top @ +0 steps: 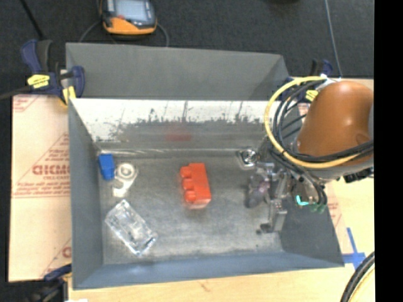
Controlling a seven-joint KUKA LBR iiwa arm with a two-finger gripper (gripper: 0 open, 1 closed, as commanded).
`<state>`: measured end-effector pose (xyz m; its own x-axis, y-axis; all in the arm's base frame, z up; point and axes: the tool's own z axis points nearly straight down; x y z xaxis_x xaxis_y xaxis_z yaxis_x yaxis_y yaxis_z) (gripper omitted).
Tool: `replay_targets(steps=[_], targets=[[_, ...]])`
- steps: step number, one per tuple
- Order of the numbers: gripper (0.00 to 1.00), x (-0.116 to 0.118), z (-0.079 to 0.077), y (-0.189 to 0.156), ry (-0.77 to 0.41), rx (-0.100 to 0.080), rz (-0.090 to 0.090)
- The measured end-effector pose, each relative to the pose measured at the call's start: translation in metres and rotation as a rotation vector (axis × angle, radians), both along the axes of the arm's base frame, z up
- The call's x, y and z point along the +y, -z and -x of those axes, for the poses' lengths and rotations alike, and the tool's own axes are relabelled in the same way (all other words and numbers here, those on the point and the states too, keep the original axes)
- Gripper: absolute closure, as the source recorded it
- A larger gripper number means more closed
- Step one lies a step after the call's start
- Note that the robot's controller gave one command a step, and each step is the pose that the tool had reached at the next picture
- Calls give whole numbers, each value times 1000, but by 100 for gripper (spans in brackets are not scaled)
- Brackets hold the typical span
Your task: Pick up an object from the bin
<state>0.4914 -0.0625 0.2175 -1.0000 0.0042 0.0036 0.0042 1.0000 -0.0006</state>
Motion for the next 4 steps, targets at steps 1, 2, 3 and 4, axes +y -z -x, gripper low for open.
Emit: replay_targets(steps=[1,2,3,4], targets=[[0,-9,-75,95,-102,-7,1],[0,-59,-82,127,-394,-8,3],[0,-93,-120,145,-467,-10,-6],[100,-94,-119,144,-469,-12,-1]])
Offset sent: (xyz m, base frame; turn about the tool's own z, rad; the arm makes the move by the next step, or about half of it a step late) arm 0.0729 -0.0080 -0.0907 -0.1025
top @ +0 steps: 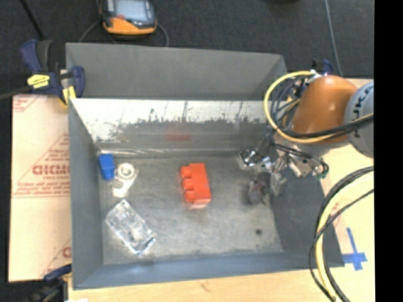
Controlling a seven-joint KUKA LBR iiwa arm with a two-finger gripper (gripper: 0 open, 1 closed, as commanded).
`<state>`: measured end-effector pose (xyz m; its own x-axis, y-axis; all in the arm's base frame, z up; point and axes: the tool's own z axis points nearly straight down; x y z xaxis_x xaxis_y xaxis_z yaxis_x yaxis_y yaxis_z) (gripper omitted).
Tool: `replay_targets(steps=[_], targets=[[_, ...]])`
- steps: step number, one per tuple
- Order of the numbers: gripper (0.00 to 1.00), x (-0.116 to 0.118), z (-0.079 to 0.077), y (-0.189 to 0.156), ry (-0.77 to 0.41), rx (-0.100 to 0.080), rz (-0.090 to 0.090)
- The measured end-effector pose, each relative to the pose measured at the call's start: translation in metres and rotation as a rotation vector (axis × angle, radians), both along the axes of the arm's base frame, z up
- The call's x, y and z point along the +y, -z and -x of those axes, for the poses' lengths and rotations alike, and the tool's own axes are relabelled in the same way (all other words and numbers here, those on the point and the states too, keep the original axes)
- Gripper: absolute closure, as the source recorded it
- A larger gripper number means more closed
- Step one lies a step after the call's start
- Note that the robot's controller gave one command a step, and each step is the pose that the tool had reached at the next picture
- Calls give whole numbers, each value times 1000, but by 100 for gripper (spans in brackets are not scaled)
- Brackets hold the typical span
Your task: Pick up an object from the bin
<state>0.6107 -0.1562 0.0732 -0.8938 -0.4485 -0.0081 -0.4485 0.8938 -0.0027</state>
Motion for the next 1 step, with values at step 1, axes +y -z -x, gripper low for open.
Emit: replay_targets(steps=[1], targets=[[100,1,6,-136,-101,-5,6]])
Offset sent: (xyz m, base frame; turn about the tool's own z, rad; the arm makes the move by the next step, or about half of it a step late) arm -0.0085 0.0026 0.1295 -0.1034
